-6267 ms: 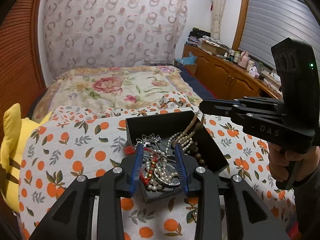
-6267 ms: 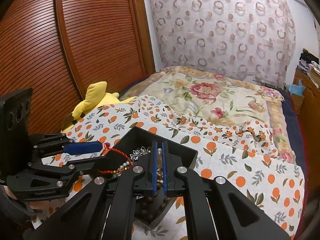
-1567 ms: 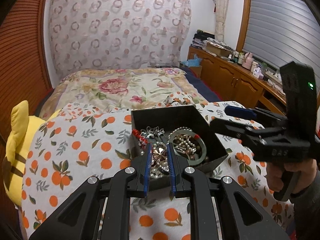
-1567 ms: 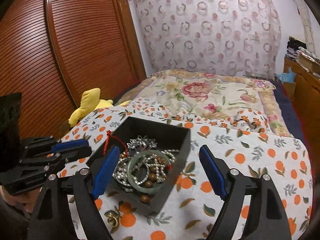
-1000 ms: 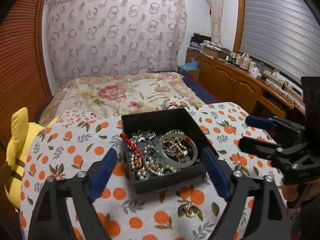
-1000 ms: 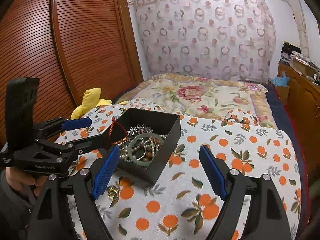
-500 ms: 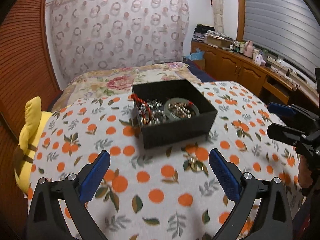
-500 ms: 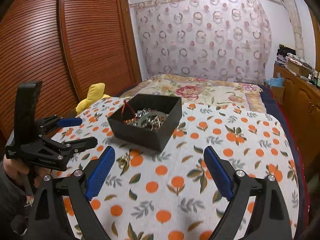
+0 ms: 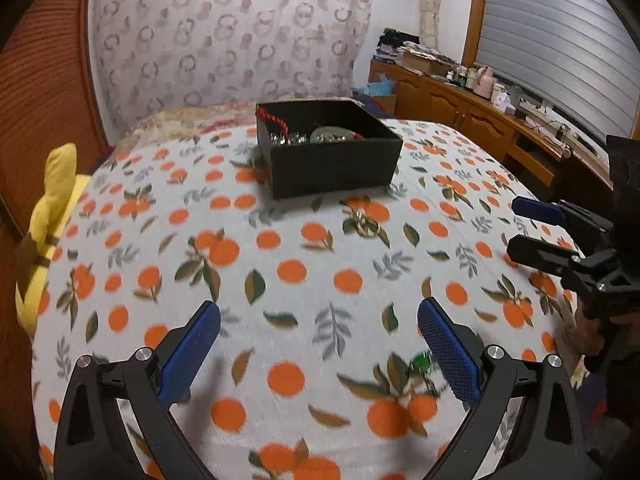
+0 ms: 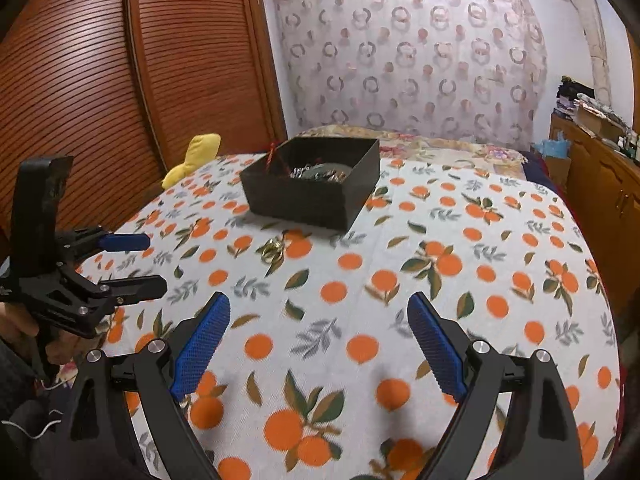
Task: Organize jewelry
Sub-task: 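Grasp the green pendant with the left gripper while the right gripper reaches the gold ring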
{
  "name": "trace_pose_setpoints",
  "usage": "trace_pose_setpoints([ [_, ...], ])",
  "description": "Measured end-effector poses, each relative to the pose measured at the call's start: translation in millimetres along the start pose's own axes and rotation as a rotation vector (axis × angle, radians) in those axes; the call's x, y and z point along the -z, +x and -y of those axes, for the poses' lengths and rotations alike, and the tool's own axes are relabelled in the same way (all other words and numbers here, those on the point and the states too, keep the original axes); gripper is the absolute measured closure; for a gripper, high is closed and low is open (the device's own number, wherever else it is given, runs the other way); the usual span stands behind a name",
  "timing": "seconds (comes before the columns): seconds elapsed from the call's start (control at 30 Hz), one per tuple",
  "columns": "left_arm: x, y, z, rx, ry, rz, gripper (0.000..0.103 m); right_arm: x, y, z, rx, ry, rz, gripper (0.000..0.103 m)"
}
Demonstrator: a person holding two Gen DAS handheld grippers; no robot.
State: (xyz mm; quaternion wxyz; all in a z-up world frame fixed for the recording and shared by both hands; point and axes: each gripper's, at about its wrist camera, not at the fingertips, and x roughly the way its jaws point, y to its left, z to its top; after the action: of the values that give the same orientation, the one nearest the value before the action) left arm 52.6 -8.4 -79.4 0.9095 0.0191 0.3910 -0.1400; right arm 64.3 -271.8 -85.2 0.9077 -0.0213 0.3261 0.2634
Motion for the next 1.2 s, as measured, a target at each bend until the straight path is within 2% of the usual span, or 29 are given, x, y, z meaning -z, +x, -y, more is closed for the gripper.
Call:
trace_pose_setpoints([
  [0.33, 19, -7, 18, 0.085, 0.003, -0.017, 0.009, 17, -1, -23, -0.011, -0.068, -0.042, 0.011],
  [0.4, 21, -4, 24, 0.093, 0.02, -0.028, 0.026, 17, -1, -25, -0.013, -0.075, -0.043, 0.011],
  [0.5, 22, 1, 29, 0.112, 0.032, -0.047, 0.042, 18, -1, -25, -0.015, -0.073, -0.045, 0.011],
  [0.77, 21, 8, 43, 0.153, 0.06, -0.067, 0.069, 18, 0, -21, -0.026, -0.054, -0.051, 0.011],
  [0.83, 21, 11, 44, 0.157, 0.062, -0.069, 0.072, 18, 0, -21, -0.028, -0.053, -0.052, 0.011],
  [0.9, 21, 11, 46, 0.167, 0.069, -0.07, 0.087, 18, 0, -21, -0.03, -0.054, -0.056, 0.011],
  [0.97, 22, 10, 47, 0.168, 0.074, -0.066, 0.093, 18, 1, -22, -0.03, -0.056, -0.058, 0.011],
  [1.17, 19, 0, 33, 0.161, 0.029, -0.02, 0.094, 16, 7, -28, -0.034, -0.093, -0.082, 0.012],
  [1.2, 18, -2, 29, 0.158, 0.018, -0.009, 0.094, 15, 8, -30, -0.035, -0.103, -0.086, 0.016],
])
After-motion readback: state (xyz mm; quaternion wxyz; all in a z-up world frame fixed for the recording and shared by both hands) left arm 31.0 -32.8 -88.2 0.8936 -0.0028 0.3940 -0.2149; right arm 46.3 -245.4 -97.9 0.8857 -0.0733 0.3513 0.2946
